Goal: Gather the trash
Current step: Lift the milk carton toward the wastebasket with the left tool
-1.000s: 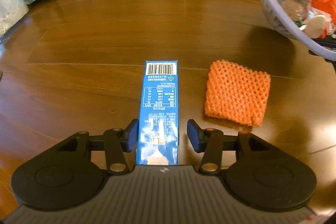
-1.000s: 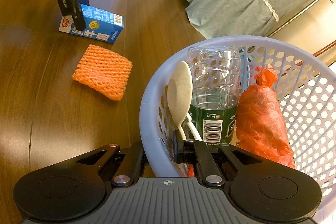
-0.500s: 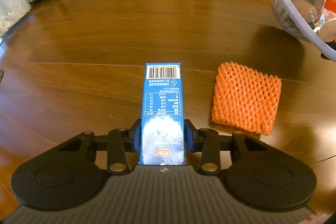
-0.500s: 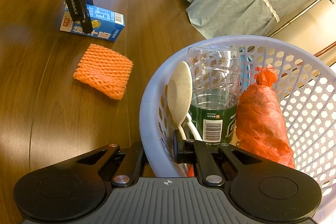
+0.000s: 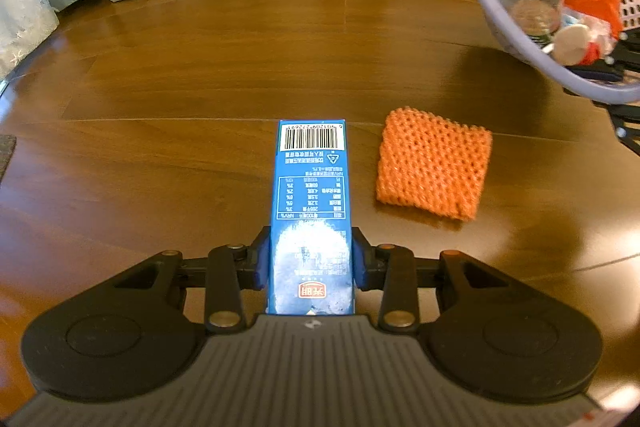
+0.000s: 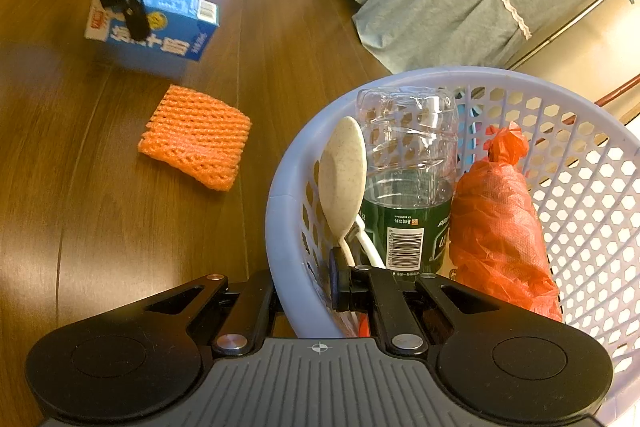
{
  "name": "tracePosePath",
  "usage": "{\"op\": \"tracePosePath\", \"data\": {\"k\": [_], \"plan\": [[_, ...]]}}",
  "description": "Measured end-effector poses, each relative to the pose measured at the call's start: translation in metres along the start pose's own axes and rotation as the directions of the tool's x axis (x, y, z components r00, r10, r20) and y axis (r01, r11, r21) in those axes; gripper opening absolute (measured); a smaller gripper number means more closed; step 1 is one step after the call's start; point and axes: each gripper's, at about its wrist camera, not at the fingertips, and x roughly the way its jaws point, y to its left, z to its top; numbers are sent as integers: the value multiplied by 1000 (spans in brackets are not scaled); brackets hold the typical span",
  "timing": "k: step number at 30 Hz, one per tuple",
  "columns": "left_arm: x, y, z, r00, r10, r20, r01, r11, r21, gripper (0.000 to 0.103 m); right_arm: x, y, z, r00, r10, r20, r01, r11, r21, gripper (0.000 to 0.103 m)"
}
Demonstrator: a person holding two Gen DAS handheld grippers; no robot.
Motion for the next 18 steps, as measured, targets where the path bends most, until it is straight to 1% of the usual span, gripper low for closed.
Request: {"op": "tracePosePath", "data": {"k": [3,5,8,18], "plan": [[-13,-1,-4,1000,6,2,-6,1000,-12,33,0,0,0,1000,1,0,-1,1000,2,5],[-20,0,-6,1000,14,18,-13,999,-38,33,-1,-1,0,1000,1,0,-1,1000,3,5],[-25,-2,-9,1000,7,26,-5,996,-84,33,-1,-1,0,1000,2,0,-2,1000,1,5],[-30,-18,-10,999,-12,31,14,999,-40,33,-2,-1,0,1000,3,-1,-3,1000,-4,5]]}}
